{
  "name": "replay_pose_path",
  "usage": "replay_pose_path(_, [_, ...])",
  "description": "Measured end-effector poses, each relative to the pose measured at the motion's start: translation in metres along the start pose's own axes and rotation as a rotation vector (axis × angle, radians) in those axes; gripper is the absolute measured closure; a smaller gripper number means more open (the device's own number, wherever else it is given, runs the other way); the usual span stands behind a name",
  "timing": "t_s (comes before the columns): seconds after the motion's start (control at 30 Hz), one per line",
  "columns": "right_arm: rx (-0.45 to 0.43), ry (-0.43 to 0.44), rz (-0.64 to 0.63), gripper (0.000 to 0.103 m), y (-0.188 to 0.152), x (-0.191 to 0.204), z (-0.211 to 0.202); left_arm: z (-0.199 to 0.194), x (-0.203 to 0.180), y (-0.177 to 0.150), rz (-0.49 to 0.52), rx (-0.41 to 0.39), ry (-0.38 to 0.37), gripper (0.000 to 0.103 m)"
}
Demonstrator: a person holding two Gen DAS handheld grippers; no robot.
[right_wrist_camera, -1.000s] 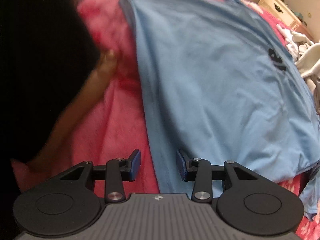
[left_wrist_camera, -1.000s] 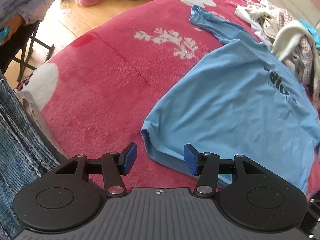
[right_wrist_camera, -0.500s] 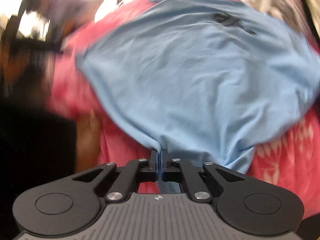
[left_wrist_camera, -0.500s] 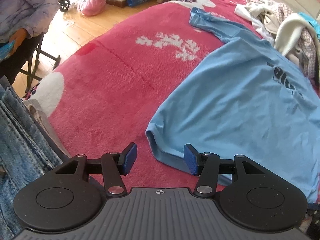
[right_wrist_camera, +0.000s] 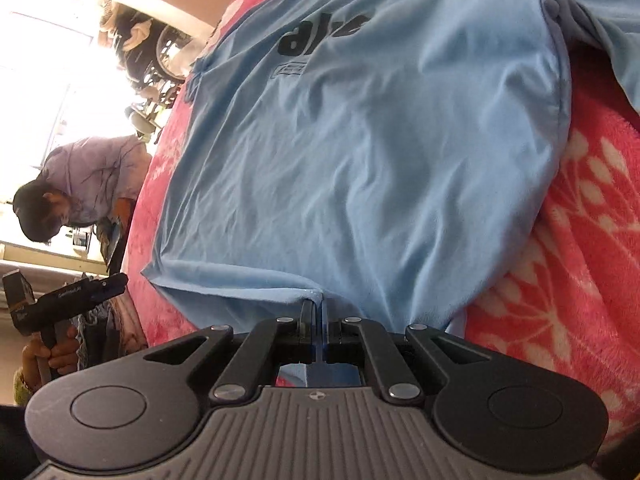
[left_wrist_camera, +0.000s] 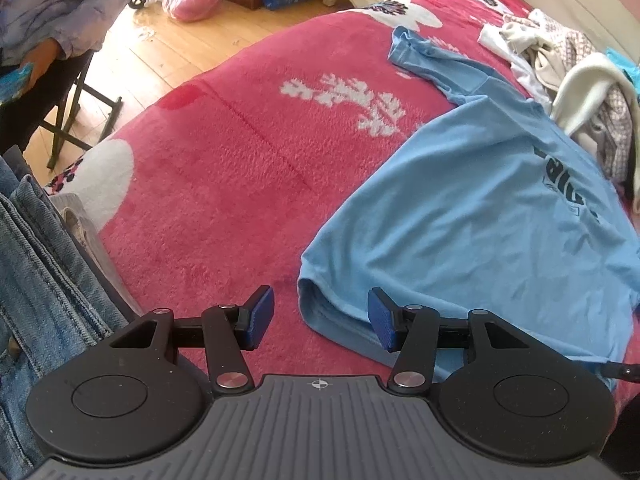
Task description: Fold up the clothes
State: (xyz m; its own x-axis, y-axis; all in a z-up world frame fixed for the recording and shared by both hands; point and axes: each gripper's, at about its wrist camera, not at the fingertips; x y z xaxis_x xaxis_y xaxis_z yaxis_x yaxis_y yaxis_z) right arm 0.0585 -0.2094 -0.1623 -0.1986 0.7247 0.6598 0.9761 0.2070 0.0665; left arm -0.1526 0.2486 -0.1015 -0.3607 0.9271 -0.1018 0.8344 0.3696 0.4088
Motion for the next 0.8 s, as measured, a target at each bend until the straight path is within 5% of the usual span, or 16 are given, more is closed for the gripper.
replay_pose_path(0.23, [-0.016, 0.007, -0.006, 0.099, -0.002, 0.0, -0.001, -0.006, -0.006, -0.006, 0.033, -0.011, -0.007, 0.051])
replay_pose_path(0.4, [-0.018, 0.013, -0.004, 0.099, -0.003, 0.001, -0.001, -0.012, -0.028, -0.023, 0.208, -0.021, -0.004, 0.051])
replay_pose_path(0.8, [-0.062, 0.05, -0.029, 0.099, -0.018, 0.015, -0.019, 0.034, -0.068, -0.041, 0.634, -0.041, 0.31, 0.051])
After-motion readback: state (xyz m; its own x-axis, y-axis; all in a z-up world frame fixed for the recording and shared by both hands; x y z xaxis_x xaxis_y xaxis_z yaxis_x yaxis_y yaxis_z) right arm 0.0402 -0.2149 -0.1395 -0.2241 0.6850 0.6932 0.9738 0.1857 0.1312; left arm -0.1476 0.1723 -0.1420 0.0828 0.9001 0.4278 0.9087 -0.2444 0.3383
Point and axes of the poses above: each gripper's, at about its wrist camera, not at the fingertips, and z roughly the way its jaws point, x to its left, y to its top, and after that the axes turned 9 degrees about z, right-handed
